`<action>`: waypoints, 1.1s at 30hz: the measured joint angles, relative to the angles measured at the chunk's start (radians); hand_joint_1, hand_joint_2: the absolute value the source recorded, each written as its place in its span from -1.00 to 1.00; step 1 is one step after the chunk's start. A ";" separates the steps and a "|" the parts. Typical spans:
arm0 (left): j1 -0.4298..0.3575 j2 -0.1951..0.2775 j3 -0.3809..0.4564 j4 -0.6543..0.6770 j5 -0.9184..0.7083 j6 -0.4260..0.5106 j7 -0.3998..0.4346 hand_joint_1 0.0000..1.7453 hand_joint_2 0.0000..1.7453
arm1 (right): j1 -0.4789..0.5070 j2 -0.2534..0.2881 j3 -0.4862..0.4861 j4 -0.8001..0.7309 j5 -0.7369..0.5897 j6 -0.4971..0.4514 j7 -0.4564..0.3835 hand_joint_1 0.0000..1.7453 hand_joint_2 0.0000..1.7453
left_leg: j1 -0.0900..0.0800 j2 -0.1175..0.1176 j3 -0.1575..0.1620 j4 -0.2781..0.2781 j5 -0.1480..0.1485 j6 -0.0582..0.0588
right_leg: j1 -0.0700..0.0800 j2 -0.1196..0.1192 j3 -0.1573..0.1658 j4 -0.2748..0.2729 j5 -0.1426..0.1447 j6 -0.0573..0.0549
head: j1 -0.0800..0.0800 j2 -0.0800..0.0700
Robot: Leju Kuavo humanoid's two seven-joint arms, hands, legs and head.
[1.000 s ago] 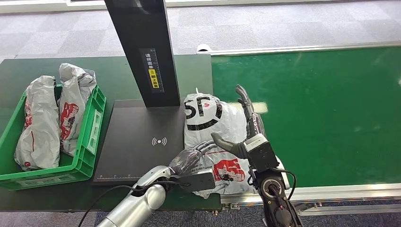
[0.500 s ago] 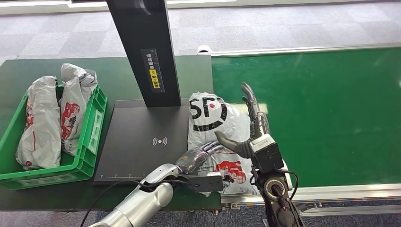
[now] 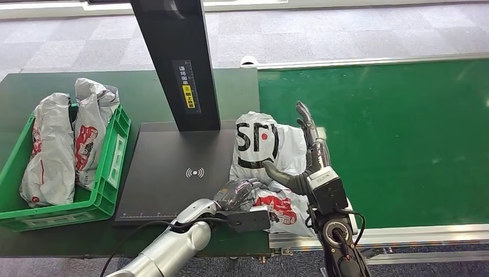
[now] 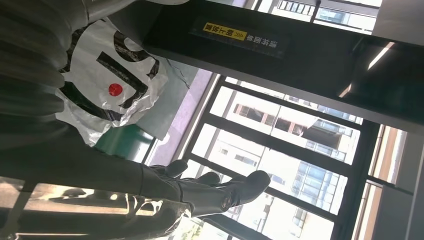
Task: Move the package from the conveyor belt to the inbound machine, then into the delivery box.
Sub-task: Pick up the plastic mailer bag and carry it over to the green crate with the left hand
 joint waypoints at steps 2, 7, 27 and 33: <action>0.009 0.002 0.018 -0.015 0.036 0.004 -0.018 1.00 1.00 | 0.006 0.000 -0.003 -0.007 0.000 -0.001 0.000 -1.00 1.00 | 0.000 0.000 0.000 0.000 0.000 0.000 | 0.000 0.000 0.000 0.000 0.000 0.000 | 0.000 0.000; 0.043 0.016 0.070 -0.097 0.107 0.004 -0.042 1.00 1.00 | 0.020 -0.002 -0.011 -0.023 -0.002 -0.009 0.000 -1.00 1.00 | 0.000 0.000 -0.001 0.000 0.000 0.000 | 0.000 0.000 -0.002 0.000 0.000 0.000 | 0.000 0.000; 0.109 0.048 0.189 -0.278 0.342 -0.039 -0.150 1.00 1.00 | 0.043 -0.007 -0.025 -0.042 -0.003 -0.031 -0.002 -1.00 1.00 | 0.000 0.000 -0.003 0.000 0.000 0.000 | 0.000 0.000 -0.004 0.000 0.000 0.000 | 0.000 0.000; 0.154 0.108 0.343 -0.597 0.459 0.127 -0.222 1.00 1.00 | 0.075 -0.023 -0.043 -0.066 -0.012 -0.066 -0.011 -1.00 1.00 | 0.001 0.000 -0.006 0.000 0.000 0.000 | 0.001 0.001 -0.006 0.001 0.000 0.000 | 0.000 0.000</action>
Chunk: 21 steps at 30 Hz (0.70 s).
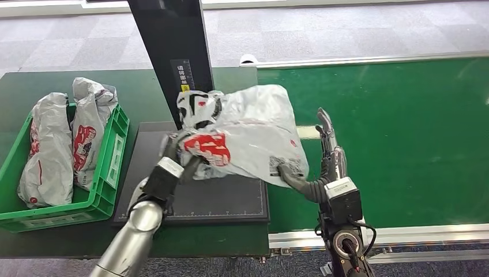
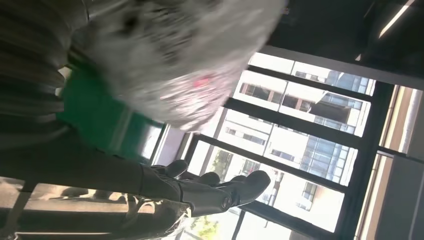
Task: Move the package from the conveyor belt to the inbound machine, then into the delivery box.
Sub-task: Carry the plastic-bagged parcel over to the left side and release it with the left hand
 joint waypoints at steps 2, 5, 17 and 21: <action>0.001 0.035 0.091 -0.108 0.112 0.085 -0.040 1.00 1.00 | 0.006 -0.007 -0.007 -0.005 -0.010 -0.011 -0.002 -1.00 1.00 | 0.001 0.002 0.000 0.000 0.000 0.000 | 0.001 0.002 0.000 0.000 0.000 0.000 | 0.000 0.000; -0.014 0.096 0.294 -0.222 0.243 0.129 -0.079 1.00 1.00 | 0.010 -0.020 -0.018 -0.007 -0.021 -0.024 -0.002 -1.00 1.00 | 0.001 0.004 0.001 0.000 0.000 -0.001 | 0.002 0.004 -0.002 0.000 0.000 -0.001 | 0.000 0.000; -0.041 0.234 0.671 -0.219 0.159 0.249 -0.094 1.00 1.00 | -0.005 -0.026 -0.029 -0.006 -0.054 -0.033 -0.016 -1.00 1.00 | 0.001 0.001 0.000 0.000 0.001 -0.002 | 0.002 0.002 -0.002 0.000 0.000 -0.001 | 0.000 0.000; -0.043 0.274 0.691 -0.160 0.070 0.312 -0.080 1.00 1.00 | -0.007 -0.026 -0.029 -0.005 -0.063 -0.046 -0.022 -1.00 1.00 | 0.001 0.001 0.000 0.000 0.001 -0.002 | 0.002 0.002 -0.002 0.000 0.000 -0.001 | 0.000 0.000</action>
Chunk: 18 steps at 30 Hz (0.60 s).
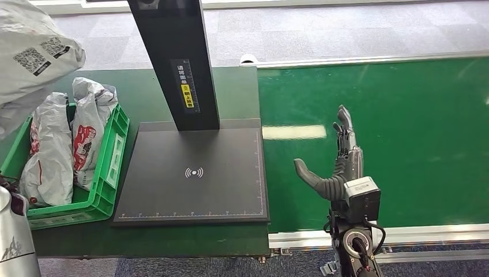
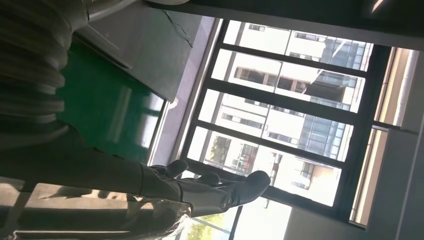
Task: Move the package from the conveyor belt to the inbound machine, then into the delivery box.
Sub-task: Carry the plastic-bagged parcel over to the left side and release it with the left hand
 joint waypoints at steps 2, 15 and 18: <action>-0.005 0.017 -0.004 0.051 -0.073 0.000 0.032 1.00 1.00 | 0.000 -0.001 0.000 0.001 -0.003 -0.008 -0.004 -1.00 1.00 | 0.000 0.000 0.000 0.000 0.000 0.000 | 0.000 0.000 0.000 0.000 0.000 0.000 | 0.000 0.000; 0.000 0.012 -0.147 0.514 -0.309 -0.108 0.100 1.00 1.00 | 0.000 -0.010 -0.001 0.000 -0.005 -0.028 -0.007 -1.00 1.00 | 0.000 0.000 0.000 0.000 0.000 0.000 | -0.001 0.000 -0.001 0.000 0.001 0.000 | 0.000 0.000; 0.000 0.012 -0.154 0.542 -0.309 -0.108 0.100 1.00 1.00 | 0.000 -0.012 -0.001 0.000 -0.005 -0.029 -0.007 -1.00 1.00 | 0.000 0.000 -0.001 0.000 0.000 0.000 | -0.001 0.000 -0.001 0.000 0.001 0.000 | 0.000 0.000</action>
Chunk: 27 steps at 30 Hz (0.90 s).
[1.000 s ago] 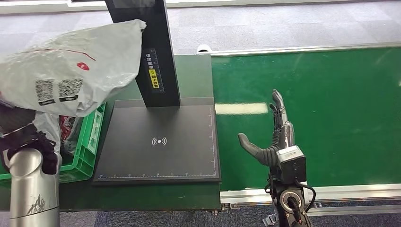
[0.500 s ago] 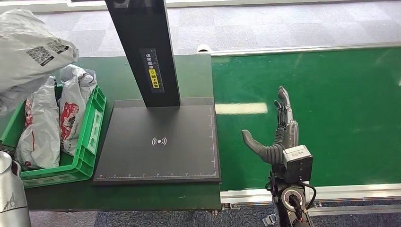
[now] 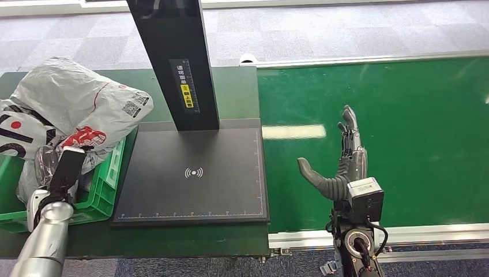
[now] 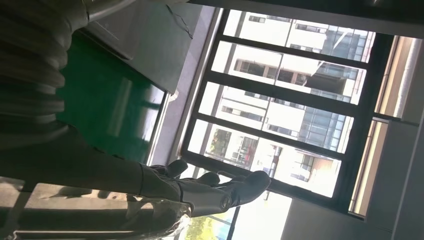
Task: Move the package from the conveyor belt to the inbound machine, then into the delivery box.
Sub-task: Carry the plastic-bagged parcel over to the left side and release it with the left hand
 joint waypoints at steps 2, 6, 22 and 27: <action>-0.002 0.000 -0.003 0.011 0.000 0.000 0.000 1.00 1.00 | 0.000 -0.001 0.000 0.000 0.000 0.000 0.000 -1.00 1.00 | 0.000 0.000 0.000 0.000 0.000 0.000 | 0.000 0.000 0.000 0.000 0.000 0.000 | 0.000 0.000; -0.004 0.000 -0.006 0.024 0.000 0.000 0.000 1.00 1.00 | 0.000 -0.002 0.000 0.000 0.000 0.000 0.000 -1.00 1.00 | 0.000 0.000 0.000 0.000 0.000 0.000 | 0.000 0.000 0.001 0.000 0.000 0.000 | 0.000 0.000; 0.035 -0.020 -0.035 0.057 -0.078 -0.004 0.004 -0.04 0.50 | -0.001 -0.007 -0.001 0.005 0.001 -0.004 0.006 -1.00 1.00 | -0.002 -0.002 0.013 -0.003 -0.003 0.001 | -0.003 -0.003 0.016 0.000 -0.004 0.001 | 0.000 0.000; 0.118 -0.065 0.034 -0.016 0.175 -0.158 -0.067 -1.00 0.00 | -0.006 -0.009 -0.002 0.022 -0.003 0.008 -0.003 -1.00 1.00 | -0.006 -0.003 0.026 -0.006 -0.006 0.002 | -0.007 -0.004 0.028 0.000 -0.008 0.002 | 0.000 0.000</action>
